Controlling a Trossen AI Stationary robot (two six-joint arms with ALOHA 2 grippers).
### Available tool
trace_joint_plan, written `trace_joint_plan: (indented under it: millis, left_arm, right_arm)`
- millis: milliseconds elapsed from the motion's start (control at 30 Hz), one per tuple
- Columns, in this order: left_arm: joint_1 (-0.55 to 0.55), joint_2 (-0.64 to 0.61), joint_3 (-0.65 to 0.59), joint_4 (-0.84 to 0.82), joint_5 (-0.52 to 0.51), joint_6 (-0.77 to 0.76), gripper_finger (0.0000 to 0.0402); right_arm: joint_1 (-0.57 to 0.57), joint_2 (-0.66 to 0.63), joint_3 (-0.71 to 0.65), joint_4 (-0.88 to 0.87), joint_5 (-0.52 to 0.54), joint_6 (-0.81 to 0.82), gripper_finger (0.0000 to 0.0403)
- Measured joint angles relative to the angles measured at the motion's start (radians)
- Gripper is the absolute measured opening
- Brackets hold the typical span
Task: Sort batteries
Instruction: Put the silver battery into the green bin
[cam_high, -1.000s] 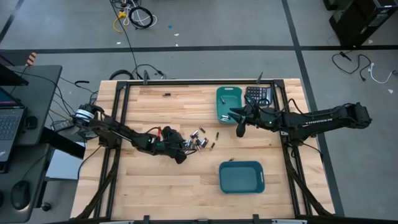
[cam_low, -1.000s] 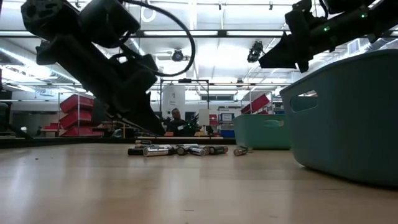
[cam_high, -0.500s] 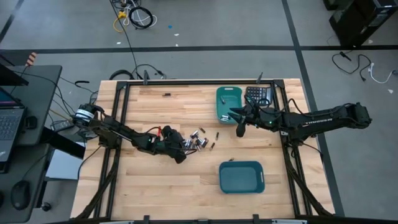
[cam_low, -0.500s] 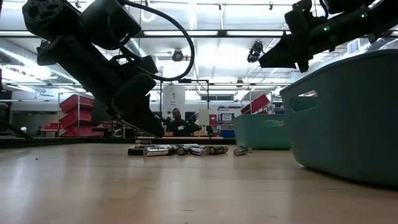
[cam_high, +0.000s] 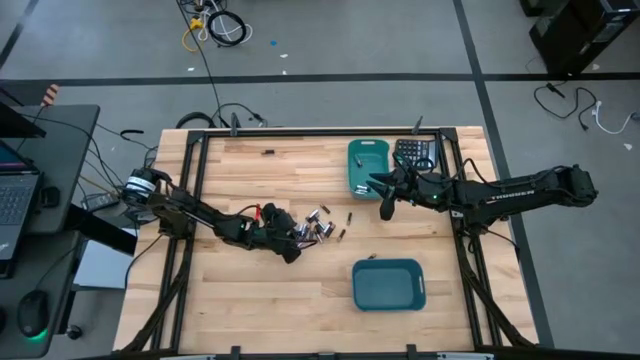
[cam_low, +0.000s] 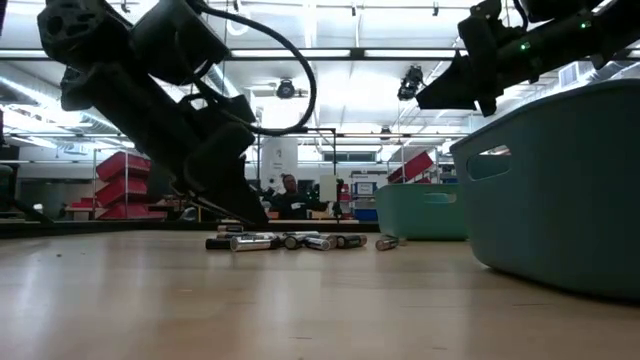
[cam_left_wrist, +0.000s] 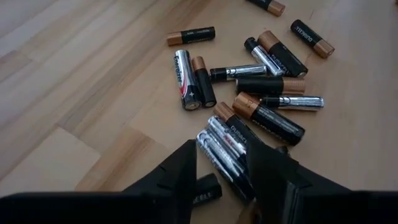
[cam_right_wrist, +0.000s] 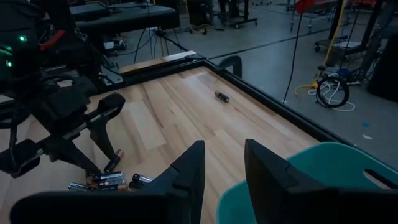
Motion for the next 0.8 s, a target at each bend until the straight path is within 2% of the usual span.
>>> trace_joint_plan:
  millis: [233, 533, 667, 800]
  left_arm:
    - [0.000, 0.071, 0.001, 0.045, -0.025, 0.018, 0.0142]
    - [0.010, 0.074, 0.001, 0.024, -0.054, 0.019, 0.0141]
    - [0.015, 0.074, 0.001, 0.022, -0.058, 0.022, 0.0117]
    - [0.022, 0.074, 0.001, 0.022, -0.058, 0.022, 0.0072]
  right_arm:
    - [0.000, 0.000, 0.000, -0.002, 0.000, -0.002, 0.0099]
    - [0.000, 0.000, 0.000, -0.002, 0.000, -0.002, 0.0099]
    - [0.000, 0.000, 0.000, -0.002, 0.000, -0.002, 0.0099]
    - [0.000, 0.000, 0.000, -0.002, 0.000, -0.002, 0.0099]
